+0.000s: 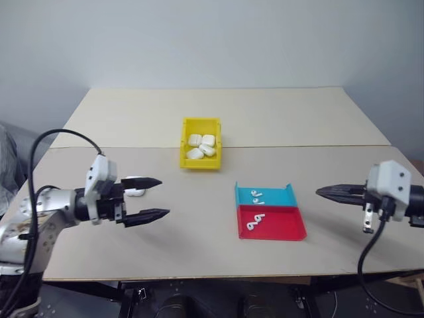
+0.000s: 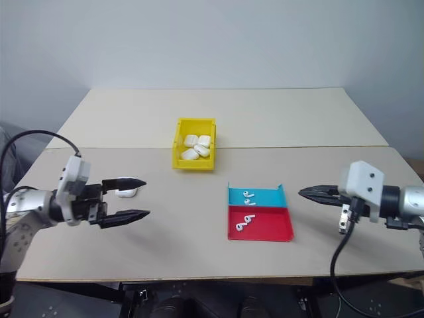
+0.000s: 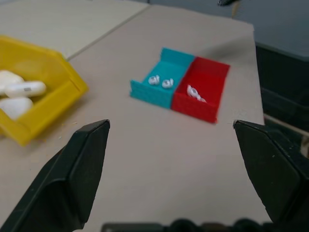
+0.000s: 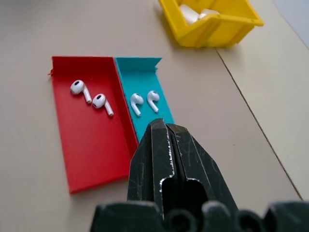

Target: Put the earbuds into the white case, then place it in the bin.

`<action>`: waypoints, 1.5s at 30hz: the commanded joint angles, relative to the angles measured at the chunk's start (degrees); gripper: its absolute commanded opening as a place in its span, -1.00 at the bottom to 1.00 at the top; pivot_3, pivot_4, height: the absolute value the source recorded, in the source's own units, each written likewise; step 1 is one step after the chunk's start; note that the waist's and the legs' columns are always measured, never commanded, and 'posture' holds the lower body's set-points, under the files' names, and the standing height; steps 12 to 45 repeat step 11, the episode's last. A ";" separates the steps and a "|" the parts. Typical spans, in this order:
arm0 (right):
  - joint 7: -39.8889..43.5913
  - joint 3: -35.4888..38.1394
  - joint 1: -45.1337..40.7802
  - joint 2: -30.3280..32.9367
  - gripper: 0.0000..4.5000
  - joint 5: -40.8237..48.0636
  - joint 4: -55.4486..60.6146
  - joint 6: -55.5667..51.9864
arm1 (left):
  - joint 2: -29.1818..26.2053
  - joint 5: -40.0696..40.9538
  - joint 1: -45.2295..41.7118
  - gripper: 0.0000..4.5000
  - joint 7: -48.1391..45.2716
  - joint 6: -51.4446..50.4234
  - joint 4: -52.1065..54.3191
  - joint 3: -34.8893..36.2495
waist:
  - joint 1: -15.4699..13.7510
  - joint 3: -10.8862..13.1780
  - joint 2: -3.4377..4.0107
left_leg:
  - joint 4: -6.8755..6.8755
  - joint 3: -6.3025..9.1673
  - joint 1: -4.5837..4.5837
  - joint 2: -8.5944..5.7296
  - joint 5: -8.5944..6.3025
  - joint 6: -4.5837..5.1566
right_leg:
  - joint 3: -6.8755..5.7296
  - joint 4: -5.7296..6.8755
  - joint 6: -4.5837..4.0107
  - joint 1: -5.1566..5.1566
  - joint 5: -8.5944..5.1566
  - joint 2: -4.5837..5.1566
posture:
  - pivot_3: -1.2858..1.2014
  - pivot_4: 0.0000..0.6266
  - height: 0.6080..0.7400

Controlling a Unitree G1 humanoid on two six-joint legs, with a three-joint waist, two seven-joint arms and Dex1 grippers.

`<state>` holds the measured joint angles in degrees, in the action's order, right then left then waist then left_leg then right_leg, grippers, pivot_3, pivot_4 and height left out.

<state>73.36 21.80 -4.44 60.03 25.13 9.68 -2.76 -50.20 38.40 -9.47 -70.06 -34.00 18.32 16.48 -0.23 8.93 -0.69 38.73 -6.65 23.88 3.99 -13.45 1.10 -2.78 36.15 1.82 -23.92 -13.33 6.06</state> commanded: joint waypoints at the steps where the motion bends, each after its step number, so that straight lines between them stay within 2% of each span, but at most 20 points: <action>1: 4.84 4.29 0.59 2.02 -1.00 0.44 -3.40 5.51 | -3.81 3.52 2.90 0.98 -1.63 -1.28 3.08 7.07 | 0.01 0.00 0.00 | -0.02 0.00 -0.03 0.02 -0.01 0.00 | 0.00 0.00 -0.04 0.01 -0.02 -0.02 | 0.03 -0.52 1.00; 5: 4.93 3.08 -1.62 2.45 -1.00 0.51 -5.04 5.67 | -4.75 6.04 3.12 0.98 0.98 -2.95 4.07 9.95 | 0.07 -0.01 0.02 | -0.06 -0.02 -0.08 0.04 0.00 -0.01 | 0.05 0.06 -0.07 -0.01 -0.04 -0.02 | 0.03 -0.52 1.00; 11: 5.13 -0.07 -4.92 1.76 -1.00 0.10 -5.54 6.04 | -4.98 4.77 2.67 0.98 1.23 -0.76 3.45 8.93 | 0.04 -0.01 0.01 | -0.10 -0.12 -0.10 0.03 0.00 -0.01 | 0.11 0.05 -0.07 -0.03 -0.03 -0.03 | 0.03 -0.52 1.00; 45: 5.13 -0.07 -4.92 1.76 -1.00 0.10 -5.54 6.04 | -4.98 4.77 2.67 0.98 1.23 -0.76 3.45 8.93 | 0.04 -0.01 0.01 | -0.10 -0.12 -0.10 0.03 0.00 -0.01 | 0.11 0.05 -0.07 -0.03 -0.03 -0.03 | 0.03 -0.52 1.00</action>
